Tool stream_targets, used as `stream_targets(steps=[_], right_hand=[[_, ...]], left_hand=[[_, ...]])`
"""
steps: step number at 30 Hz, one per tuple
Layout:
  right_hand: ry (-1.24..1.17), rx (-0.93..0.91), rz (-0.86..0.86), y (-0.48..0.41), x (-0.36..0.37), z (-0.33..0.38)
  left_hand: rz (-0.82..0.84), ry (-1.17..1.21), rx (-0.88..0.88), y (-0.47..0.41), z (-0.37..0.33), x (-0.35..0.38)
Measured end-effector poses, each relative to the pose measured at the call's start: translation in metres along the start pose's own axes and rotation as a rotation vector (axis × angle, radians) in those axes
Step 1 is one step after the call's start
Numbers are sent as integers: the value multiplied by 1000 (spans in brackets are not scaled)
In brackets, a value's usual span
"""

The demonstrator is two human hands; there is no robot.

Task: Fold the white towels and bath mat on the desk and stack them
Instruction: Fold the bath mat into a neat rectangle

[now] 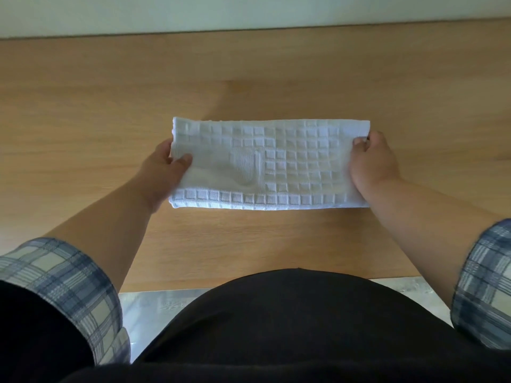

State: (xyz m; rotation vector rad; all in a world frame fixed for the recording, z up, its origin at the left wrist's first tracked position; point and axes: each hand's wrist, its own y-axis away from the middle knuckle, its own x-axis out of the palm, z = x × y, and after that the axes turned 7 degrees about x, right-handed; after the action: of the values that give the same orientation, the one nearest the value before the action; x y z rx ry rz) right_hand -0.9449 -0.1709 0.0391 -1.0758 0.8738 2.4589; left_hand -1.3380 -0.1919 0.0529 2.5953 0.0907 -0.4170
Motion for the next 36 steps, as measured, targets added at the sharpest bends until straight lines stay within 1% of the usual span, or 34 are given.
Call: stream_targets(steps=[1,4,5,6,7,8,9,10,11,12,13,14,16,18,22,23,25,27,28,29,31,33,34,36], right_hand=[[2,4,-21,2,2,0],[61,-9,-148,10,1,5],[90,-69,-192,17,1,9],[117,-184,-212,27,2,14],[150,-341,-193,39,6,21],[196,-508,-133,51,12,28],[254,-658,-48,60,22,35],[319,-761,40,67,34,40],[385,-800,114,70,44,45],[457,-784,174,68,52,48],[542,-753,208,60,56,48],[635,-739,208,51,57,44],[777,-743,150,33,48,31],[819,-711,105,18,36,23],[819,-601,88,9,24,24],[807,-593,83,12,22,26],[744,-646,87,27,21,27],[727,-731,131,45,21,18],[745,-726,163,50,19,10],[758,-669,185,50,15,2],[705,-484,185,45,3,-11],[584,-334,180,42,-7,-17],[512,-277,189,44,-10,-19],[346,-203,186,49,-13,-16]], left_hand=[[-55,-94,10,0,-1,4],[-300,-421,-39,6,-10,19],[-369,-555,30,11,-11,24],[-403,-711,181,19,-13,32],[-377,-834,361,27,-16,42],[-275,-904,513,33,-20,55],[-118,-934,629,35,-25,69],[46,-956,698,35,-26,84],[171,-1000,723,33,-25,98],[246,-1057,698,28,-23,106],[267,-1110,639,20,-20,108],[254,-1162,579,12,-16,103],[185,-1240,500,-2,-7,84],[133,-1255,476,-14,-4,64],[83,-1255,369,-24,-8,44],[59,-1262,368,-22,-11,46],[32,-1237,468,-11,-13,52],[101,-1194,604,8,-5,55],[137,-1194,612,15,2,51],[146,-1190,568,21,11,44],[107,-1109,402,27,24,29],[46,-902,228,30,26,21],[19,-811,176,31,26,20],[-21,-713,193,34,19,20]])
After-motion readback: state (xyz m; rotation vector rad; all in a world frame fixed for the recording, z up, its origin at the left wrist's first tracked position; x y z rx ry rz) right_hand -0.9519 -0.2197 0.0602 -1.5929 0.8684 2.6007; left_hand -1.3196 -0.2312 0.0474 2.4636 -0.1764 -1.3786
